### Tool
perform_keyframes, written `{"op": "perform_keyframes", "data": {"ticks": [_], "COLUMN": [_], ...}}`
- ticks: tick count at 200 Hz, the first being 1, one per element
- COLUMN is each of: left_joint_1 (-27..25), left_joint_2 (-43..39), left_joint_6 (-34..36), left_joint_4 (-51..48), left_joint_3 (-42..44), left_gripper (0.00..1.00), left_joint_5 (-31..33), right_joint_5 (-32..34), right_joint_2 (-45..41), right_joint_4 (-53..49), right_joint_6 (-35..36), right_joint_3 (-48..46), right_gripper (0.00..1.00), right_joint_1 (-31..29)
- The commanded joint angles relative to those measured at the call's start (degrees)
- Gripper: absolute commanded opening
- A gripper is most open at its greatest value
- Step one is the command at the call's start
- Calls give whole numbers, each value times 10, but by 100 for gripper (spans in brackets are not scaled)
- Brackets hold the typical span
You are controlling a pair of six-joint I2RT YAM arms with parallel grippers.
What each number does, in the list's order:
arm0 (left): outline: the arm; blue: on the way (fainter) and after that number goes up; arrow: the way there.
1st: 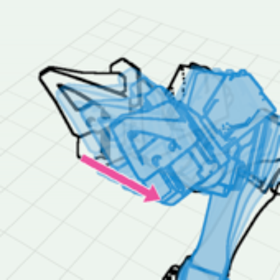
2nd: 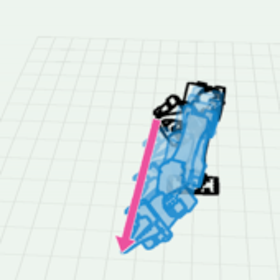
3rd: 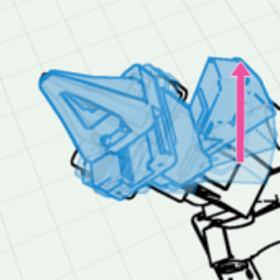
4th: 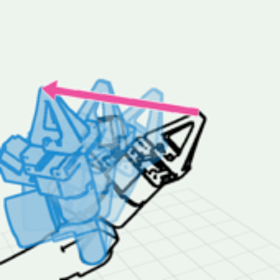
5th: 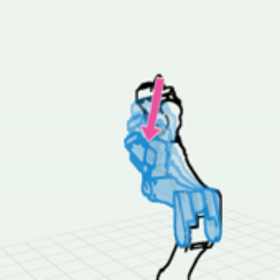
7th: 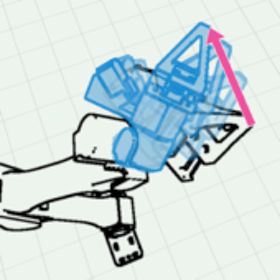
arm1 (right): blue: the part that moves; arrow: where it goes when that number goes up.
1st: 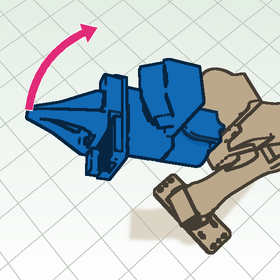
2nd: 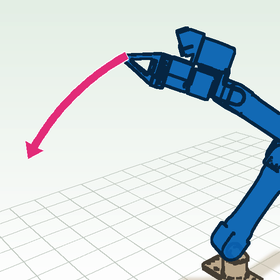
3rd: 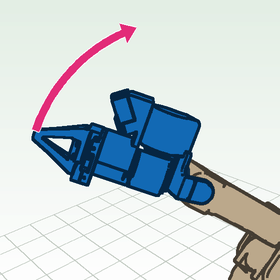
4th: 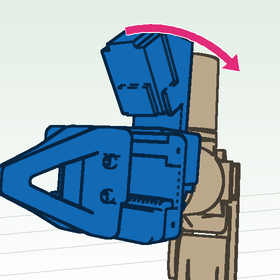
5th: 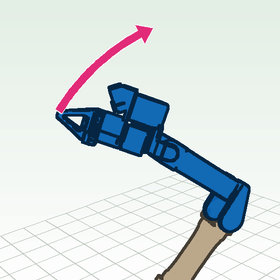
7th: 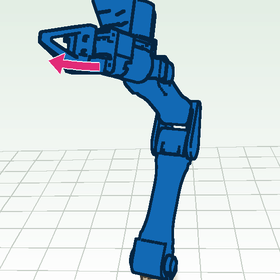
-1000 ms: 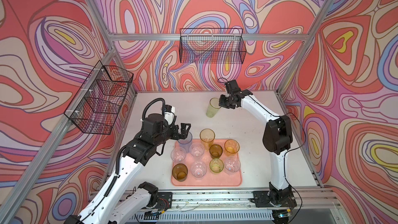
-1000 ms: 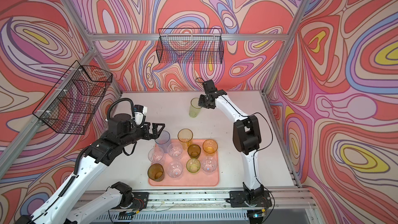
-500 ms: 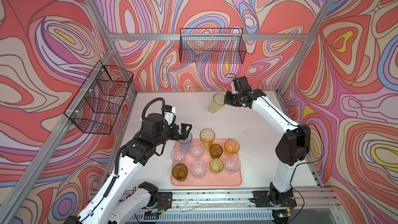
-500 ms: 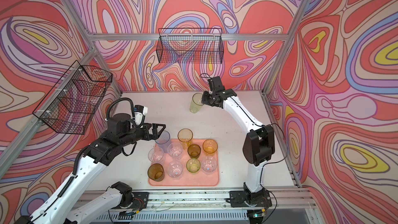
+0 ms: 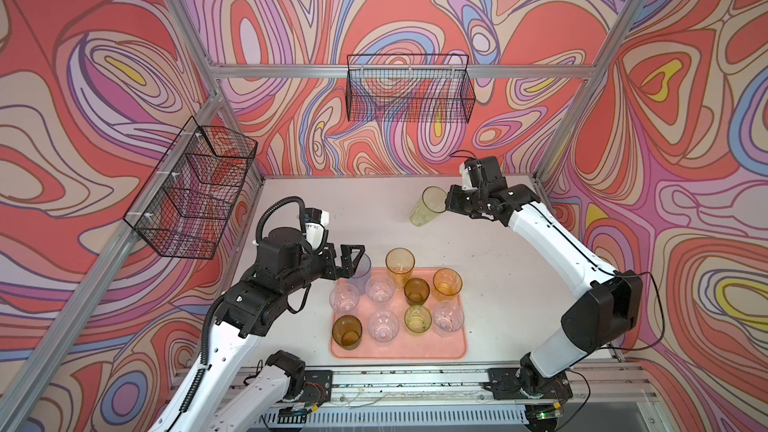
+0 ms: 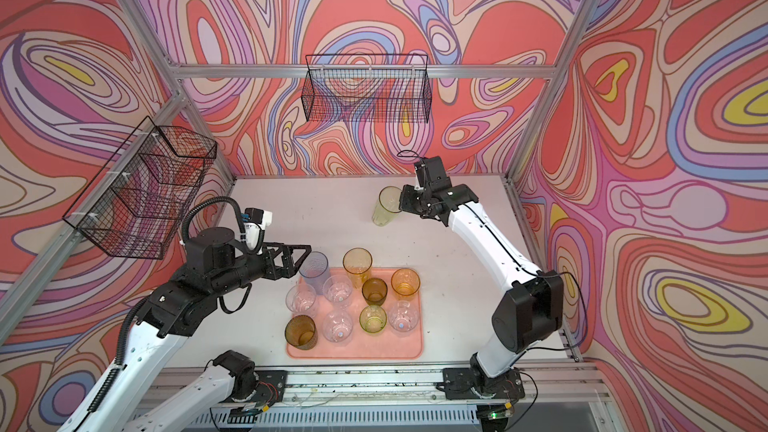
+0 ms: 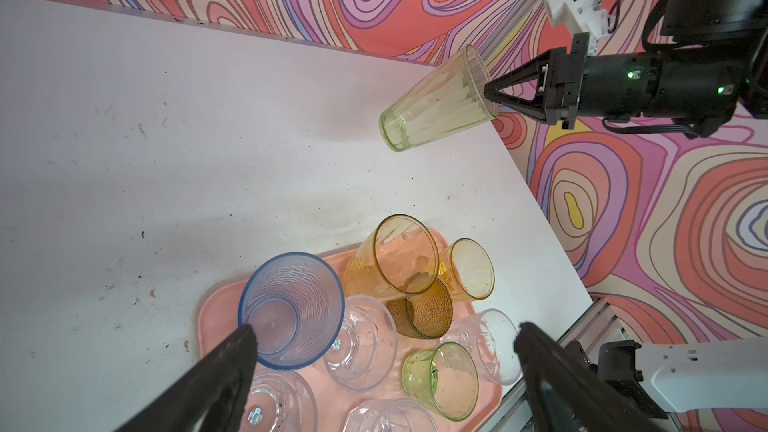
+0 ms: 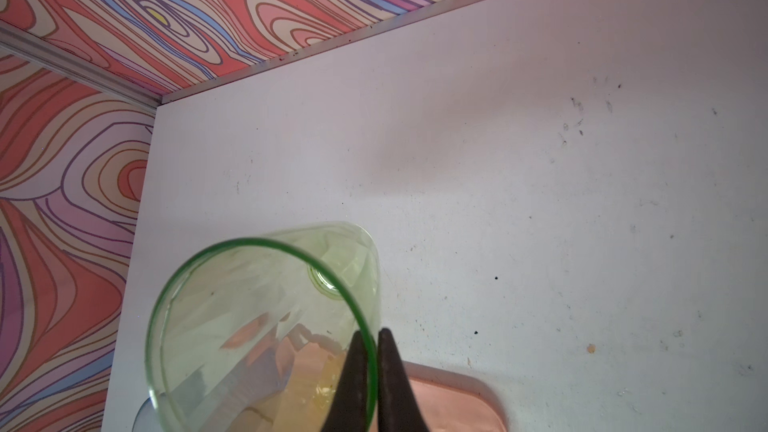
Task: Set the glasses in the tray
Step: 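Lift the green glass with the right gripper and carry it toward the tray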
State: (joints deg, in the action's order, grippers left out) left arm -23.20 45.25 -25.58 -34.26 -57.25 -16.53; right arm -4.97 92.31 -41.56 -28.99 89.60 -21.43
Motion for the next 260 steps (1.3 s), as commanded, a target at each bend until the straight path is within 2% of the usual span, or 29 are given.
{"op": "perform_keyframes", "data": {"ticks": [1,91,184,260], "left_joint_1": [3,3,3,3], "left_joint_2": [-3,-17,-22,-12], "left_joint_6": [-15,-40,-41,-41], "left_joint_4": [-14,15,9,18], "left_joint_3": [-11,16,23,26], "left_gripper": [100,100,100,100], "left_joint_5": [-12,-33,-28,-29], "right_joint_5": [6,21,-24,-31], "right_joint_2": [-34,-76,-69,-75], "right_joint_4": [12,-29,-40,-55], "right_joint_6": [3,24,17,17], "right_joint_3": [-17,-29,-55,-83], "right_gripper": [0,0,0,0], "right_joint_1": [3,3,3,-10]}}
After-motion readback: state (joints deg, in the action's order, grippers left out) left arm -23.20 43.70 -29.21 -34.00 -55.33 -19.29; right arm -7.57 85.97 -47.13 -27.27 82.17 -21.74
